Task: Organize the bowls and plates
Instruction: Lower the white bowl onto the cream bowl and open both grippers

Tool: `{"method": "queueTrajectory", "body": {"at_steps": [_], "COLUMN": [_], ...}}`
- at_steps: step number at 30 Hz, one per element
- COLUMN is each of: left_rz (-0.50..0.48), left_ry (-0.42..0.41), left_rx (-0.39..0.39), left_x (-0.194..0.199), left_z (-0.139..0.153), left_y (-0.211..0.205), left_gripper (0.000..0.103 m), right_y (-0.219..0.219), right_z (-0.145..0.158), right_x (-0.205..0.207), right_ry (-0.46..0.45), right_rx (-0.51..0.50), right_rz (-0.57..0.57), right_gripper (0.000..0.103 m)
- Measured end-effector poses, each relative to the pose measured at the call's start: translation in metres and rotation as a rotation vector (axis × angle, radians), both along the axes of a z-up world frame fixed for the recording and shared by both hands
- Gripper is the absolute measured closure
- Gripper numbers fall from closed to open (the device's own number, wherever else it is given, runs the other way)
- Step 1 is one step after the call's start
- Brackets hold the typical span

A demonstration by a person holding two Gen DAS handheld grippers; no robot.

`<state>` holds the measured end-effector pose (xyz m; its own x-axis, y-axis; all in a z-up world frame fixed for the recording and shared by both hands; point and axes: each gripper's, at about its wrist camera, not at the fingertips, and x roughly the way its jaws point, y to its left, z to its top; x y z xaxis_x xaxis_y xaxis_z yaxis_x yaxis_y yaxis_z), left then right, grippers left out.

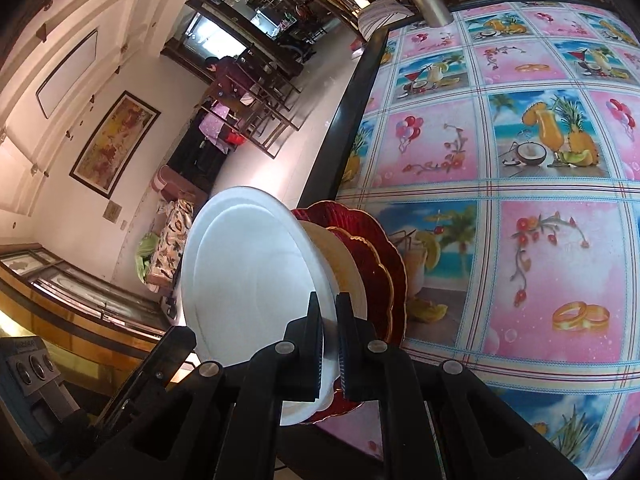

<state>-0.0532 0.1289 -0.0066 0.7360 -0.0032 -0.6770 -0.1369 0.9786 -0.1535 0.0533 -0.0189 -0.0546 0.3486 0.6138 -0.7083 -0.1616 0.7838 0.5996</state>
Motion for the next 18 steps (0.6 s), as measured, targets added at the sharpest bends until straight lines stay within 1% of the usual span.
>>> {"method": "queueTrajectory", "body": {"at_steps": [5,8,15,18], "left_rz": [0.017,0.031,0.074,0.090], "left_ry": [0.004,0.014,0.029,0.037], "left_rx": [-0.024,-0.046,-0.048,-0.061], "left_x": [-0.002,-0.003,-0.002,0.001], "left_z": [-0.003,-0.004,-0.007,-0.008], "left_y": [0.013,0.022,0.038,0.043], "left_gripper": [0.089,0.089,0.089,0.089], "right_y": [0.001,0.006,0.018,0.019], "right_z": [-0.002,-0.003,-0.005,-0.004], "right_x": [-0.001,0.000,-0.001,-0.001], "right_ry": [0.011,0.020,0.021,0.020], "right_rx": [-0.011,-0.027,-0.049,-0.064], "right_rz": [0.010,0.023,0.046,0.050], "right_gripper": [0.096,0.092,0.092,0.092]}}
